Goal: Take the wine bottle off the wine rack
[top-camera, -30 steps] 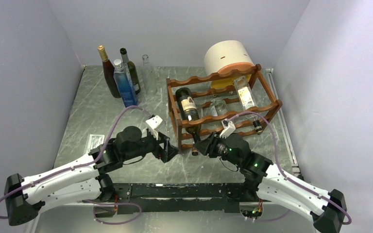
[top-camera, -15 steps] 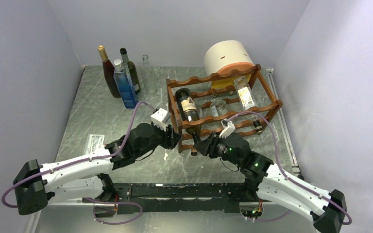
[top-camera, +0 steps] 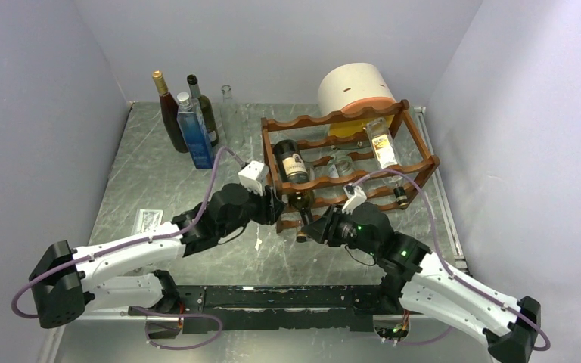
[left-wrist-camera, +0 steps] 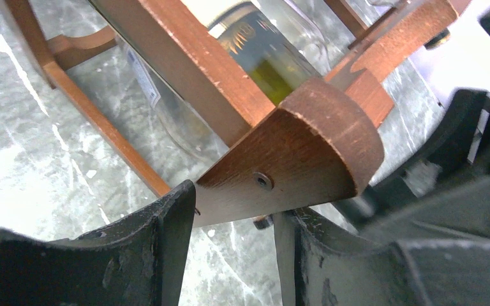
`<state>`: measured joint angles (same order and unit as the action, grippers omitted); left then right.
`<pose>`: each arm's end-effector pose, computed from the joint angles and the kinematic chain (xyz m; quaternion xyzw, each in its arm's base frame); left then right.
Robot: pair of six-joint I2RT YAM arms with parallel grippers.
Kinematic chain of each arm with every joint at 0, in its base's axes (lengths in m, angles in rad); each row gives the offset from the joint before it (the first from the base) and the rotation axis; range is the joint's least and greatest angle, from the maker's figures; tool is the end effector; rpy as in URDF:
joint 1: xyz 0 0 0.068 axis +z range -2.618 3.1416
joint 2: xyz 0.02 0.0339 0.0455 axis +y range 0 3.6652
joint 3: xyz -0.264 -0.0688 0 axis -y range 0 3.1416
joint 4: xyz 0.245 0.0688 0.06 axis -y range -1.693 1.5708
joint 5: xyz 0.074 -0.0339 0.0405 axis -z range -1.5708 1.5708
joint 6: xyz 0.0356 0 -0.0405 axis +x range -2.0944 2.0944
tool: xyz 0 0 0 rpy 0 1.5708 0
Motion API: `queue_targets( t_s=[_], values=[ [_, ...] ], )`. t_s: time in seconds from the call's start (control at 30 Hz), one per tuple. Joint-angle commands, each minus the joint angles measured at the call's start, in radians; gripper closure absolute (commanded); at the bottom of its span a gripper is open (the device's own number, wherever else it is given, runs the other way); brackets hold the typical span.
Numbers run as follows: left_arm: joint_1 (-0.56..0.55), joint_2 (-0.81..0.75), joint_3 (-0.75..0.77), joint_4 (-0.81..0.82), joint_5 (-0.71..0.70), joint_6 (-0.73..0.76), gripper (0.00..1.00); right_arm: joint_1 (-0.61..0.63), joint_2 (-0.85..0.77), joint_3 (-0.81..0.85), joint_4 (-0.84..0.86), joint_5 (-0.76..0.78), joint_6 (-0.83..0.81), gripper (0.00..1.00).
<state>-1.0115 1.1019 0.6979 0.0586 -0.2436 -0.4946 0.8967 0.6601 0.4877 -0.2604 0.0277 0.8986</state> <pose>0.1408 -0.2088 0.2711 0.1400 0.8029 -0.3178 0.4844 0.1023 0.1264 0.2465 0.0083 0.8424 0.4139 0.3450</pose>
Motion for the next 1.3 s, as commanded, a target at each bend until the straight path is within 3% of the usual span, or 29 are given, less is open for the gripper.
queue_targets(
  t_s=[0.0, 0.33, 0.63, 1.07, 1.27],
  values=[
    [0.071, 0.030, 0.043, 0.018, -0.104, -0.003, 0.48, 0.014, -0.054, 0.033, -0.181, -0.072, 0.012, 1.00],
    [0.120, 0.062, 0.074, 0.015, -0.052, 0.013, 0.50, 0.014, -0.111, 0.009, -0.261, -0.086, 0.026, 1.00],
    [0.138, 0.059, 0.058, 0.009, -0.034, 0.016, 0.48, 0.013, -0.250, 0.038, -0.428, -0.053, 0.022, 1.00],
    [0.145, 0.020, 0.013, -0.007, -0.017, 0.011, 0.42, 0.014, -0.331, 0.128, -0.642, -0.018, 0.017, 1.00],
    [0.144, 0.019, 0.032, -0.058, 0.028, 0.003, 0.39, 0.013, -0.408, 0.089, -0.625, -0.021, 0.048, 1.00]
  ],
)
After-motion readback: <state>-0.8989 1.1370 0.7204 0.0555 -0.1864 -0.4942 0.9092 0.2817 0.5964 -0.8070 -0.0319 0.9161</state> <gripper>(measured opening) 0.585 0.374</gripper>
